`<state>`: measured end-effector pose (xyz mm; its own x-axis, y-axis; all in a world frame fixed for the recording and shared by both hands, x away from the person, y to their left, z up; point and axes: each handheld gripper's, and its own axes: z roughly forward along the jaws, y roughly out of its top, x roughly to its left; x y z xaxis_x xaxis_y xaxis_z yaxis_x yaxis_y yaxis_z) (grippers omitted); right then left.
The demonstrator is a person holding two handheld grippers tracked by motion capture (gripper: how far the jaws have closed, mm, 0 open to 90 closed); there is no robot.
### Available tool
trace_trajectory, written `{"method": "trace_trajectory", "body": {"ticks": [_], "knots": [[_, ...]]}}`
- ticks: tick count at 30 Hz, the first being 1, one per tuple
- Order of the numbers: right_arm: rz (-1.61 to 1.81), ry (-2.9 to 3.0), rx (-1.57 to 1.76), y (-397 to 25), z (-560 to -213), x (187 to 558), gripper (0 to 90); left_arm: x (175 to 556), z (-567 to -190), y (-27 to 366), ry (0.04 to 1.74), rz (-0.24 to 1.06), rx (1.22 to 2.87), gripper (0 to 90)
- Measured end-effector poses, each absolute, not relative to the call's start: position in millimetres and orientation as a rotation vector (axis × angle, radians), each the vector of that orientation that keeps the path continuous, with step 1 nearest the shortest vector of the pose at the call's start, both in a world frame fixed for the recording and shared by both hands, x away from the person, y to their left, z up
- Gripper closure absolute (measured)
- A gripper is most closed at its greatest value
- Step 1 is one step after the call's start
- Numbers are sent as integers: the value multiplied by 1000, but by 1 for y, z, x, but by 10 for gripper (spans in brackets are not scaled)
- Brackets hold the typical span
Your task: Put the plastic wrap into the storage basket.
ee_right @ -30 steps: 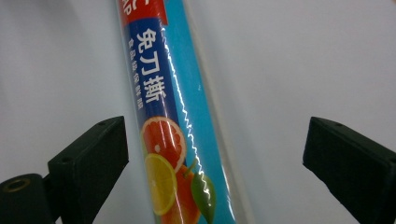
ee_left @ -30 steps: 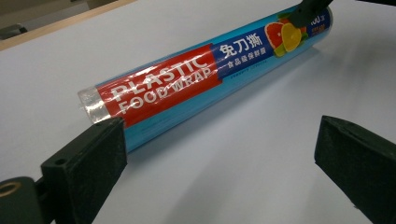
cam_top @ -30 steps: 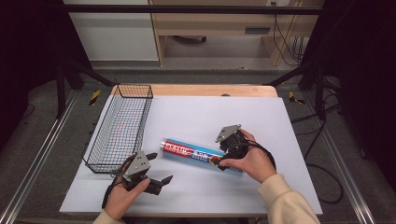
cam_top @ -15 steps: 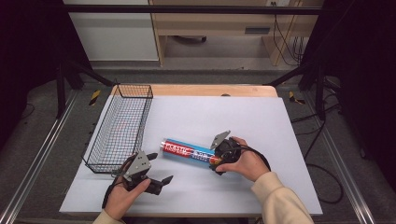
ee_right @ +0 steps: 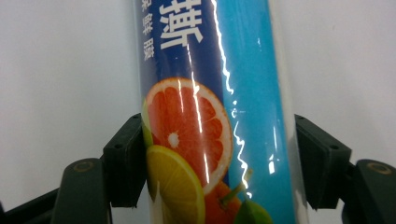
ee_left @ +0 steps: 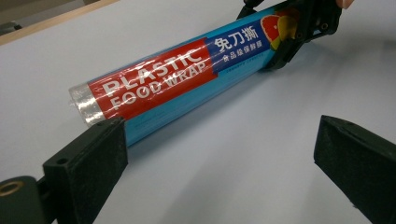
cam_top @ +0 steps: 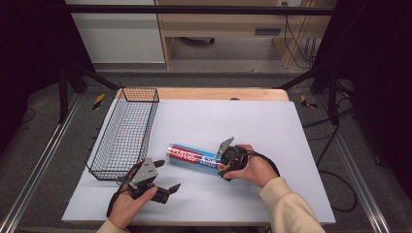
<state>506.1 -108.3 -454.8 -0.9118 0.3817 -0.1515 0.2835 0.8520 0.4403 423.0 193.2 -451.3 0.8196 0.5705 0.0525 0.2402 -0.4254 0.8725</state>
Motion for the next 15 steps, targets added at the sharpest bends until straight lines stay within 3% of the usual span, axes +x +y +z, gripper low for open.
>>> {"method": "trace_trajectory", "body": {"ticks": [9,15], "knots": [[608,2725,405,-115,-443,498,305,431,-429,178,424,555,2147,36],[561,2675,307,-125,-403,492,304,463,-398,152,290,607,2259,37]]}}
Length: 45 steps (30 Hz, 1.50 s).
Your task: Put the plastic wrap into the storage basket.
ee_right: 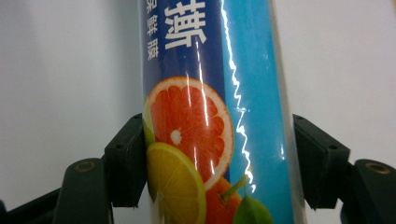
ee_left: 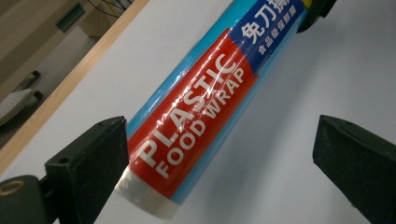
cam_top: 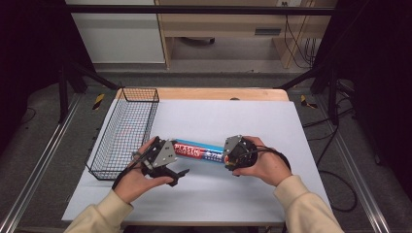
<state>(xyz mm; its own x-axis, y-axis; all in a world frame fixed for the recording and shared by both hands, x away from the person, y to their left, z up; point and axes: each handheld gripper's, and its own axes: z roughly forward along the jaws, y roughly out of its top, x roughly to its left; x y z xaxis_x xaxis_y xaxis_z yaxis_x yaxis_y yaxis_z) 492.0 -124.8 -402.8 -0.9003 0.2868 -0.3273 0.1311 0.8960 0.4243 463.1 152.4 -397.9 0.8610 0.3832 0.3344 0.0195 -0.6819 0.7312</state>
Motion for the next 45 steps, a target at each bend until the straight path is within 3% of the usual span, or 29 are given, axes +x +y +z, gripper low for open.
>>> {"method": "trace_trajectory", "body": {"ticks": [17,45], "knots": [[460,2590,200,-131,-332,492,305,497,-348,91,30,825,2448,84],[453,2614,123,-113,-324,485,305,500,-357,81,-38,813,2549,263]]}}
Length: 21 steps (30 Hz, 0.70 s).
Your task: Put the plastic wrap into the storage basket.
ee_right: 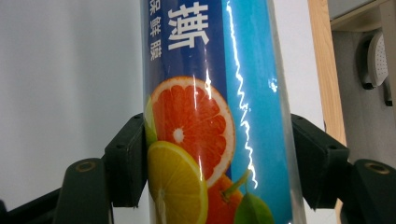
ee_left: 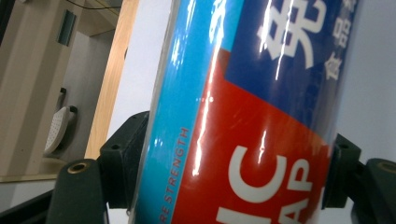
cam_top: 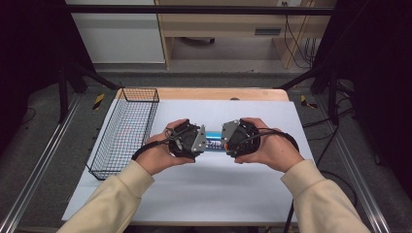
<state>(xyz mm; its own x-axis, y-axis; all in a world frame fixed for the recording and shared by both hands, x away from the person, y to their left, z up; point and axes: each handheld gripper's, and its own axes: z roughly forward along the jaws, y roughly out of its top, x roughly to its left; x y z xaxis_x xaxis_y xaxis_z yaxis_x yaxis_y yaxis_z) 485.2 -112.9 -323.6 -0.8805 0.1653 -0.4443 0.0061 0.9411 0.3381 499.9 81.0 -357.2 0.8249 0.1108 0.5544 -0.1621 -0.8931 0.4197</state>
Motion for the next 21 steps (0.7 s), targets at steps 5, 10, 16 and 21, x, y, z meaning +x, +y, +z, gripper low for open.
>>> {"method": "trace_trajectory", "body": {"ticks": [5,10,16,21], "knots": [[455,2630,125,-113,-326,485,305,498,-360,82,-33,801,2541,266],[439,2622,111,-113,-329,485,301,494,-362,82,-34,829,2527,269],[432,2604,111,-114,-334,484,239,491,-363,82,-30,837,2523,274],[407,2572,146,-125,-333,484,97,490,-363,84,-26,850,2532,275]]}}
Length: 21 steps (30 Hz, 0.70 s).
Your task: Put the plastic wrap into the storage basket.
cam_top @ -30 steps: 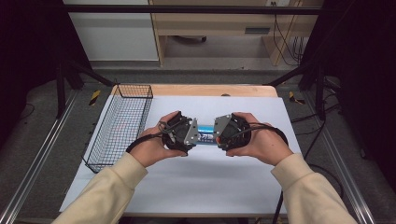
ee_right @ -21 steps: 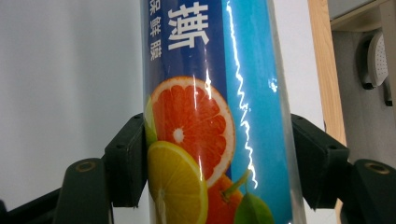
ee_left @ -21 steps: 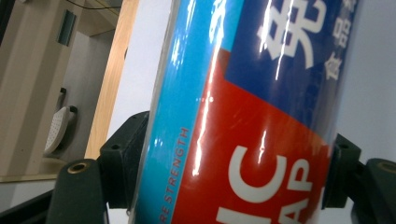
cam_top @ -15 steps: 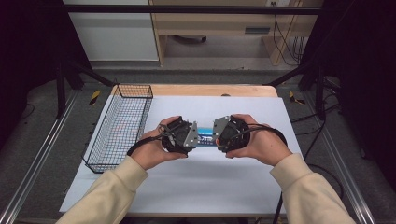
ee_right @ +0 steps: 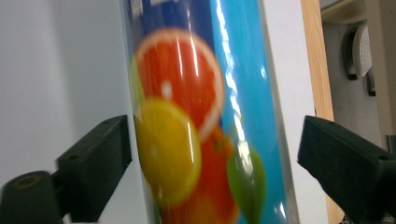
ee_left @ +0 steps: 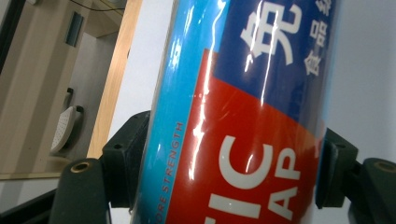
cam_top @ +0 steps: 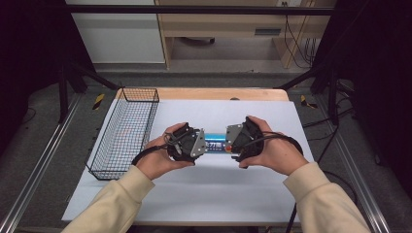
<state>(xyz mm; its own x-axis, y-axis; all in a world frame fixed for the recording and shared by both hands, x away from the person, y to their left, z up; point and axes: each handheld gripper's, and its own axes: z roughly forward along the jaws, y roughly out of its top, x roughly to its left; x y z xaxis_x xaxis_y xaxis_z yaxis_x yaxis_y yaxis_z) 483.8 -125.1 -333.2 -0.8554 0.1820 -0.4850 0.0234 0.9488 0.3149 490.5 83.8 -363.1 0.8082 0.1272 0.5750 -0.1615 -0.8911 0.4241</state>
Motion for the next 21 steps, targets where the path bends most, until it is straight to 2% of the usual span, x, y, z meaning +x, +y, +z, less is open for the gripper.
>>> {"method": "trace_trajectory", "body": {"ticks": [14,21], "knots": [[398,2525,303,-197,-330,470,73,494,-367,101,40,849,2517,277],[428,2497,350,-205,-339,471,79,495,-366,107,47,852,2520,279]]}}
